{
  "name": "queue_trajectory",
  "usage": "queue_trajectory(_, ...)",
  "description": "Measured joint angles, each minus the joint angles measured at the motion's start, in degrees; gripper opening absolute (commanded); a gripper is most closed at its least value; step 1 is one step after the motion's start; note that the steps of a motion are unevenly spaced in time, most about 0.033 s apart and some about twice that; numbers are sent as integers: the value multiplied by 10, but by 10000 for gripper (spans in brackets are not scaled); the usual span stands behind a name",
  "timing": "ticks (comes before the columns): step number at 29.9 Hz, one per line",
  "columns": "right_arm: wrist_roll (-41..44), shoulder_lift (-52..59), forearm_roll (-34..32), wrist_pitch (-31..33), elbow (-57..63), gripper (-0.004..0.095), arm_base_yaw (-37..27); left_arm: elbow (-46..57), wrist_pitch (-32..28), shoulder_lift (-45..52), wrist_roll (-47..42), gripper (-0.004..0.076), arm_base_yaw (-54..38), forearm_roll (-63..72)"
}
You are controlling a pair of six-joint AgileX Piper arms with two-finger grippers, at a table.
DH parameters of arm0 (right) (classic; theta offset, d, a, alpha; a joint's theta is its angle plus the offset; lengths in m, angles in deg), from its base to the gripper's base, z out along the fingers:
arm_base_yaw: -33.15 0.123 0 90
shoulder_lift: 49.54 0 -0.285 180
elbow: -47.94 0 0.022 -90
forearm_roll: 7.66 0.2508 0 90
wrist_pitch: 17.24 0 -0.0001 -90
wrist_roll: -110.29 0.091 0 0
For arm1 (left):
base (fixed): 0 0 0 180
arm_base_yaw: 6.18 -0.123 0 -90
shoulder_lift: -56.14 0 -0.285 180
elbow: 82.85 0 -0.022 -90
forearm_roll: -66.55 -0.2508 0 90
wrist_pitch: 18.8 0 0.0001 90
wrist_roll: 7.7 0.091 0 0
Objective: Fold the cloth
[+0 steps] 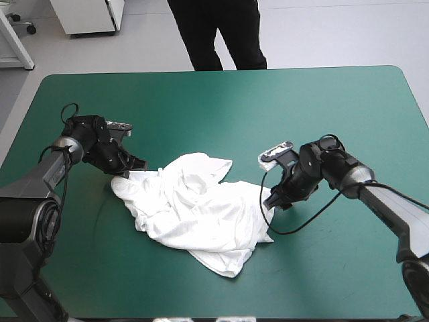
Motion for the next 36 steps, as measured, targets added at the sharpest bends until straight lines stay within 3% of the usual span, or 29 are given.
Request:
queue_trajectory(8,-25,-78,8,-22,-80,554,0,0,0,0,0,-9,0,0)
queue_trajectory(16,-48,-141,42,-4,-106,551,0,0,-1,0,1,-9,0,0)
queue_trajectory(20,-48,-148,42,11,-115,396,-2,0,-1,-1,1,-9,0,0)
queue_trajectory(27,-48,-151,55,50,-117,10,-8,0,-1,-1,1,-9,0,0)
queue_trajectory(36,-52,-152,65,75,-117,-17,-4,0,-1,1,6,-9,0,1)
